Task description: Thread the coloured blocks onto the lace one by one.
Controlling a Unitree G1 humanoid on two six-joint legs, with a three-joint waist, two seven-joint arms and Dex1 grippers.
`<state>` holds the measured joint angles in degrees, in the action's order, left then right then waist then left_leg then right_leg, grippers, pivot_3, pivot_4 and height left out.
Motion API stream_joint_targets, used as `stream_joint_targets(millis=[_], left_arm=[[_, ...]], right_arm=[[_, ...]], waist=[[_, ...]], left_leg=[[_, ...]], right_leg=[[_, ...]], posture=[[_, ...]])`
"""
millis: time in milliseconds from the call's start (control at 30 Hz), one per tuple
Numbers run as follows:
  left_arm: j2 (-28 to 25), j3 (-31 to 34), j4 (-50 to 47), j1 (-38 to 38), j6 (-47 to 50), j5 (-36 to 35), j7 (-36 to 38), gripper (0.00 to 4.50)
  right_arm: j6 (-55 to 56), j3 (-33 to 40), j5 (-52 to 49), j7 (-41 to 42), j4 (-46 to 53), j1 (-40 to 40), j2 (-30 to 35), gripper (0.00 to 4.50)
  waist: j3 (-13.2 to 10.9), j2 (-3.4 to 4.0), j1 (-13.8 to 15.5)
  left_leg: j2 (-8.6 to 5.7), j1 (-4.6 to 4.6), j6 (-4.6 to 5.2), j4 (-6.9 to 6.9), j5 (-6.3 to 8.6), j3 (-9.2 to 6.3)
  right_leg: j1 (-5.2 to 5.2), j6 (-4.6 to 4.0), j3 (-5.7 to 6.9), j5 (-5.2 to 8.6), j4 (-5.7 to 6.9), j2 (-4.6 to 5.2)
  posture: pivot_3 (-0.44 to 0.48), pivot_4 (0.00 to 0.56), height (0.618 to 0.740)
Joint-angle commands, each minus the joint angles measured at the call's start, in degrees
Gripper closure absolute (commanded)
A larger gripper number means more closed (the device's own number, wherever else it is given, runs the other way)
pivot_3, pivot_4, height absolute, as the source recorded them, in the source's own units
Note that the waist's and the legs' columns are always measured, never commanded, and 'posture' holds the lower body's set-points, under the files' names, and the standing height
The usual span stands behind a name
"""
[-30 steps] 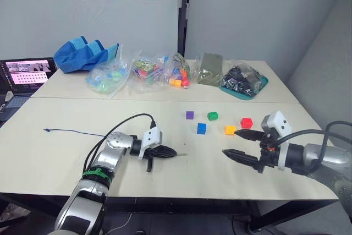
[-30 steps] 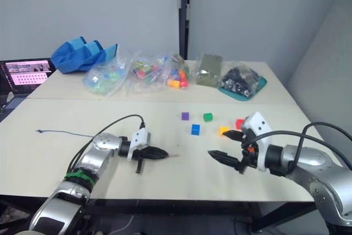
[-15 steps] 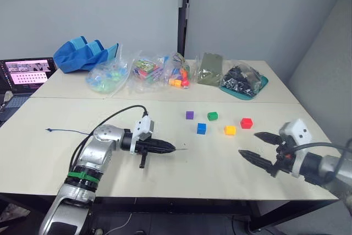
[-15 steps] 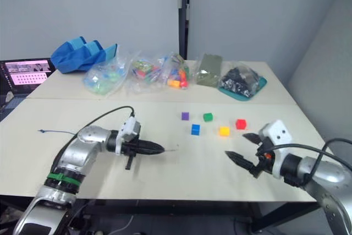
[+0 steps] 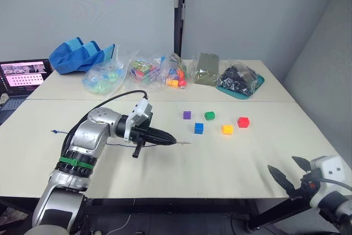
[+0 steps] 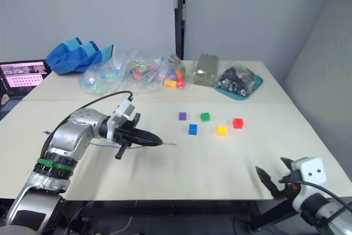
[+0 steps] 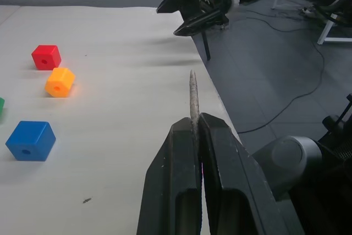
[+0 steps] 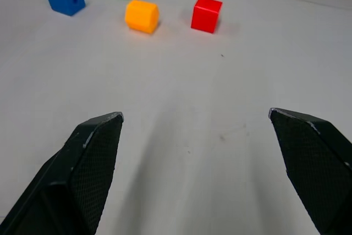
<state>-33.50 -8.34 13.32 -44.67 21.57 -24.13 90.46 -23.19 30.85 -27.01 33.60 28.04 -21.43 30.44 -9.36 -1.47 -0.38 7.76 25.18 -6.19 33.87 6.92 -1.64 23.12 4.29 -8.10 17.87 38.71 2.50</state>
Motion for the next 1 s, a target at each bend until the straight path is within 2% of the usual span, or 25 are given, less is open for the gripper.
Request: stream_joint_targets(millis=[33,167,333,433,633,800,1000], left_arm=[[-0.3,0.8,-2.0,-0.6,0.2,-0.8,-0.5,4.46],[-0.9,1.0,-4.4,1.1,0.6,-1.2,-0.9,4.46],[-1.6,1.4,-8.7,4.3,1.0,-0.9,-4.2,4.46],[-2.1,2.5,-13.2,7.7,1.5,-1.0,-8.0,4.46],[-2.7,4.6,-20.3,12.7,4.5,-2.6,-14.5,4.46],[-3.2,6.3,-26.1,17.3,5.8,-3.9,-19.2,4.46],[-3.3,6.7,-29.3,19.9,6.4,-4.6,-22.6,4.46]], right_arm=[[2.6,1.0,0.0,-0.1,-0.2,0.7,-0.2,0.00],[2.2,-0.7,0.0,-0.4,-2.8,5.4,0.7,0.00],[2.8,-4.5,2.6,-1.7,-10.8,18.6,3.4,0.00],[3.6,-8.7,5.7,-2.3,-21.2,29.7,4.9,0.00],[6.7,-15.3,10.9,-2.0,-38.3,45.9,5.0,0.00],[10.1,-18.7,15.3,-5.2,-56.6,58.9,3.0,0.00],[16.1,-21.6,19.0,-5.6,-71.4,66.5,0.8,0.00]], waist=[[0.0,0.00,-0.2],[0.0,0.01,-0.4],[0.0,0.08,-0.8],[0.0,0.08,-0.5],[0.0,0.09,-0.3],[0.0,0.09,-0.4],[0.0,0.10,-0.3]], left_leg=[[0.00,0.00,0.00,0.00,0.00,0.00],[0.00,0.00,0.00,0.00,0.00,0.00],[0.00,-0.03,0.00,-0.01,0.00,0.00],[0.00,-0.01,0.00,0.00,0.00,0.00],[0.00,0.00,0.00,-0.01,0.00,0.01],[0.00,0.00,0.00,-0.01,0.00,0.01],[0.00,0.00,0.00,-0.04,0.00,0.01]], right_leg=[[0.00,0.00,0.00,0.00,0.00,0.00],[0.00,0.00,0.00,0.00,0.00,0.00],[-0.01,-0.01,-0.02,-0.01,0.02,0.00],[-0.02,-0.01,-0.01,-0.01,0.00,0.00],[-0.03,0.00,-0.01,-0.01,-0.04,0.02],[-0.01,0.00,-0.02,-0.01,-0.04,0.02],[0.00,0.00,-0.01,-0.01,-0.06,0.02]], posture=[[0.000,0.150,0.717],[0.000,0.150,0.717],[0.000,0.150,0.717],[0.000,0.150,0.717],[0.000,0.150,0.717],[0.000,0.150,0.717],[0.000,0.150,0.717]])
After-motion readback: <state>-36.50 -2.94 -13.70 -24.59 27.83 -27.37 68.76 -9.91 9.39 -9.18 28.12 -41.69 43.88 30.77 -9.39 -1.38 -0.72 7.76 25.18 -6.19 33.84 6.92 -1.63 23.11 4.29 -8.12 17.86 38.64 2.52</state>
